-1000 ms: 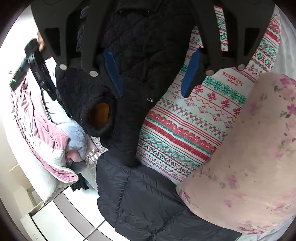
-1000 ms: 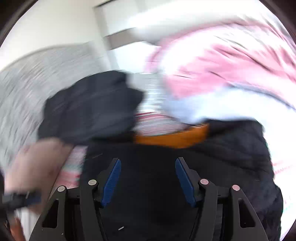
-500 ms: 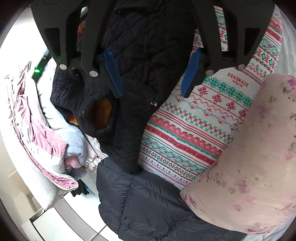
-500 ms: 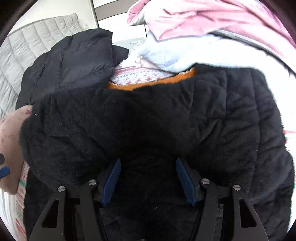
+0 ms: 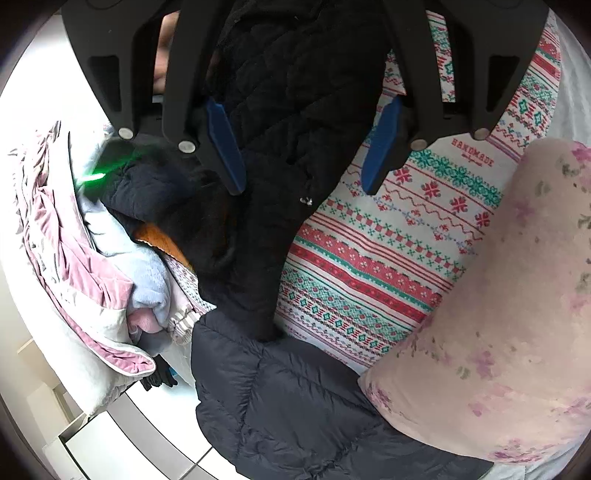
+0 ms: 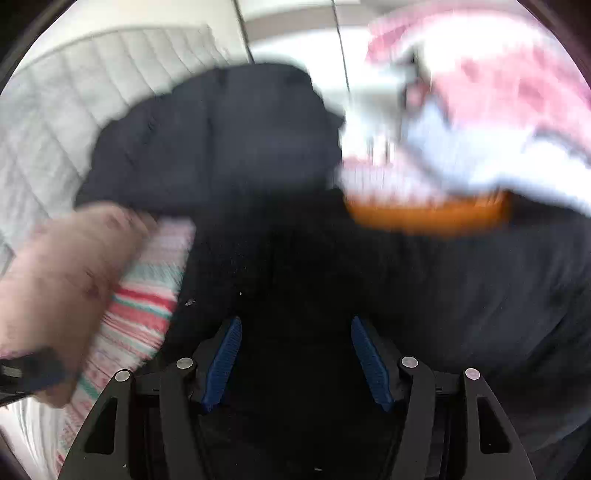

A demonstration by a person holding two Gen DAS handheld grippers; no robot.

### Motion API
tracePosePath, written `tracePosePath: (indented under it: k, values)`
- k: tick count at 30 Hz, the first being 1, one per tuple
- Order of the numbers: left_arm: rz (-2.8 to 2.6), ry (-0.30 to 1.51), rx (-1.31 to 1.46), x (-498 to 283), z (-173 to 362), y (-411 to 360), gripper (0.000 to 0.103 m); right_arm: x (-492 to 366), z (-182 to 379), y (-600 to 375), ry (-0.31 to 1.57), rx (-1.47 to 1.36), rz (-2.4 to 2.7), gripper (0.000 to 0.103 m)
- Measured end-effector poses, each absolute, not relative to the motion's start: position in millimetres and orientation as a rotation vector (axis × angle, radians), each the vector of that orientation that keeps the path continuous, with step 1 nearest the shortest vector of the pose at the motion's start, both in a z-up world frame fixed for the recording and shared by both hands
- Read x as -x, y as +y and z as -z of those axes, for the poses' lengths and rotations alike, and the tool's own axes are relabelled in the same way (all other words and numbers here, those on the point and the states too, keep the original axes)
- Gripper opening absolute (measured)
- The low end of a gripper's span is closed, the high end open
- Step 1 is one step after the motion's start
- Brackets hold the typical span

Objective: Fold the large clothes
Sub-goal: 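Lower the sleeve onto the coat and open the right tool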

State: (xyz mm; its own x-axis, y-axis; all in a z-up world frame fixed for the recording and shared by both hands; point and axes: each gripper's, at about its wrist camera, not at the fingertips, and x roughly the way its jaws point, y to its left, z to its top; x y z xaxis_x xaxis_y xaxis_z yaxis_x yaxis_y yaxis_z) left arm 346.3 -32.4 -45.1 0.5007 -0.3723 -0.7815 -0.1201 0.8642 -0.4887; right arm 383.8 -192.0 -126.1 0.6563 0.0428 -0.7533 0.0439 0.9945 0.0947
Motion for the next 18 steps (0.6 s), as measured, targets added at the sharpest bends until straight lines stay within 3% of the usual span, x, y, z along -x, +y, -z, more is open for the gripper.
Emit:
tracePosePath:
  k: [2,7,12,16,18]
  values:
    - [0.157,1.053,0.538,-347.3,46.6,-30.3,0.066,-377.3,131.6,-181.8,0.803,-0.024,0.0,0.064]
    - [0.156,1.057,0.542,-348.5,47.6,-30.6,0.066,-385.6,103.2,-213.5,0.874,-0.14,-0.099,0.064]
    - [0.16,1.053,0.525,-348.8,46.3,-35.2,0.066,-372.9,68.1,-269.5,0.69,-0.331,-0.02,0.064]
    - [0.167,1.058,0.503,-348.8,47.7,-42.9,0.066,-389.5,101.0,-279.9,0.808,-0.386,-0.012,0.064]
    - [0.171,1.061,0.487,-348.8,48.3,-46.7,0.066,-392.3,123.8,-262.9,0.823,-0.226,0.004,0.064]
